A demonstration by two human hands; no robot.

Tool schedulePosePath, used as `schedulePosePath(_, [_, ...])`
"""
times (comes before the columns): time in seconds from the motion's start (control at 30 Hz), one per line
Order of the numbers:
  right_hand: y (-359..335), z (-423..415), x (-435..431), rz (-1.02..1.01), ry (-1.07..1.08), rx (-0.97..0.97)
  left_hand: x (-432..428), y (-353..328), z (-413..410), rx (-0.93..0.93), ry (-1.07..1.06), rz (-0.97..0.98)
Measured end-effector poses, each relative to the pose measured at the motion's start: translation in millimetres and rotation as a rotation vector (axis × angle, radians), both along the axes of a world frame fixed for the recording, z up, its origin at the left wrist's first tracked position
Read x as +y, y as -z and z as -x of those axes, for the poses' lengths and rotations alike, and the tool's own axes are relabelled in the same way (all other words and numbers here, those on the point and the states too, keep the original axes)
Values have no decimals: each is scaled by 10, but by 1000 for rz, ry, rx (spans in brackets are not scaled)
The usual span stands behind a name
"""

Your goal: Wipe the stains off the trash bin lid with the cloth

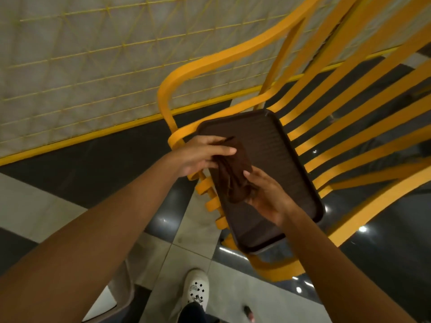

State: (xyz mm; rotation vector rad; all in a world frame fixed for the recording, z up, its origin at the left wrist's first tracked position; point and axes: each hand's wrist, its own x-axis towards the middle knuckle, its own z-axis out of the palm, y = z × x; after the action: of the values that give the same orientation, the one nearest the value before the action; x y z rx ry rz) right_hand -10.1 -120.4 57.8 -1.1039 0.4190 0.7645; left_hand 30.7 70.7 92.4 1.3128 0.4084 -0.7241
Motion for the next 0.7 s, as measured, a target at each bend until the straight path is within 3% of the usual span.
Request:
schedulePosePath(0.1, [189, -49, -140, 91, 150, 23, -173, 206, -205, -53, 107, -95])
schedulePosePath(0.23, [455, -105, -141, 290, 210, 66, -419, 602, -290, -224, 192, -529])
schedulePosePath(0.3, [587, -106, -76, 385, 193, 96, -526, 786, -226, -242, 254, -620])
schedulePosePath(0.47, [800, -99, 39, 471, 181, 150, -597, 1090, -39, -171, 553, -623])
schedulePosePath(0.7, [799, -147, 156, 741, 53, 83, -254, 935, 72, -221, 502, -623])
